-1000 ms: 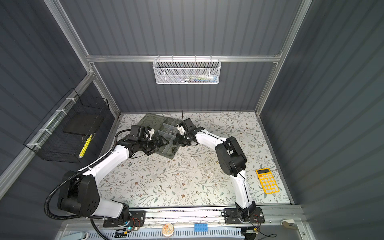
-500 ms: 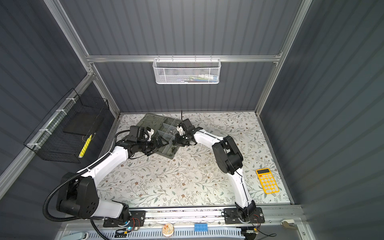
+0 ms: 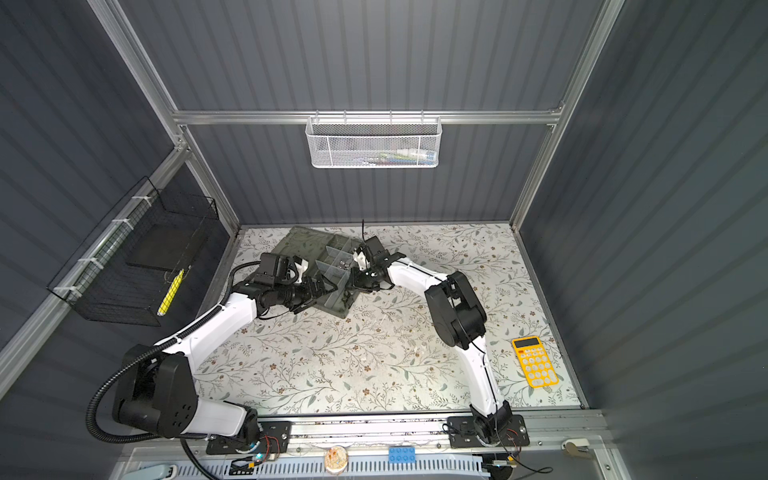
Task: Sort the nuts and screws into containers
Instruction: 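Open the right gripper to drop the black bolt into the compartment, then move the right gripper back over the loose black bolts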
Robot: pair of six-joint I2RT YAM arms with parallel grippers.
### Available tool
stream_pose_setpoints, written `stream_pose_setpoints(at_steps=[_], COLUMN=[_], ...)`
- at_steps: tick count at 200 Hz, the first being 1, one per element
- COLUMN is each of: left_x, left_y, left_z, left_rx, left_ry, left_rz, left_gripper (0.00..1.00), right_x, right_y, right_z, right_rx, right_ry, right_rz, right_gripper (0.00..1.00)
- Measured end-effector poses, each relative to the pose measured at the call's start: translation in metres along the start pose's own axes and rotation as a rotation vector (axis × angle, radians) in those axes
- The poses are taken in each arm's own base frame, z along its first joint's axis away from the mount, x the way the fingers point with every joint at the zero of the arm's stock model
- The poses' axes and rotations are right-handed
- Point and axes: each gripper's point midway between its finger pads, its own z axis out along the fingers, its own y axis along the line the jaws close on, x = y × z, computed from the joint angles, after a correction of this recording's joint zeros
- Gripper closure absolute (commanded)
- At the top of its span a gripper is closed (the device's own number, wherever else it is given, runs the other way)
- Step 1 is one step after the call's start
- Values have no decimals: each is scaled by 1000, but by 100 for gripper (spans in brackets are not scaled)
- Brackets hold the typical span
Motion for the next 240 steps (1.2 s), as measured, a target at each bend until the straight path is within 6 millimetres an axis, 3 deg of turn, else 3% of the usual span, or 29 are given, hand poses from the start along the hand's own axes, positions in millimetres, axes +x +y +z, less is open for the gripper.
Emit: stream_pose_setpoints(at_steps=[76, 110, 143, 170, 215, 240], left_x=[-1, -4, -10, -13, -37, -46], left_y=[-7, -12, -19, -25, -49, -58], left_z=[-9, -15, -18, -20, -19, -1], left_rx=[11, 21, 37, 58, 123, 156], left_ry=[-15, -30, -49, -57, -84, -72], left_rz=[12, 23, 36, 43, 67, 47], left_gripper=[0, 0, 0, 0, 0, 0], right_x=[-21, -27, -34, -41, -61, -70], right_y=[33, 34, 15, -6, -45, -71], right_z=[-48, -73, -91, -106, -137, -147], right_rx=[-22, -11, 24, 58, 128, 194], right_ry=[-99, -149, -184, -212, -279, -291], right_rz=[-78, -97, -80, -49, 20, 66], right_gripper=[46, 37, 23, 1, 1, 1])
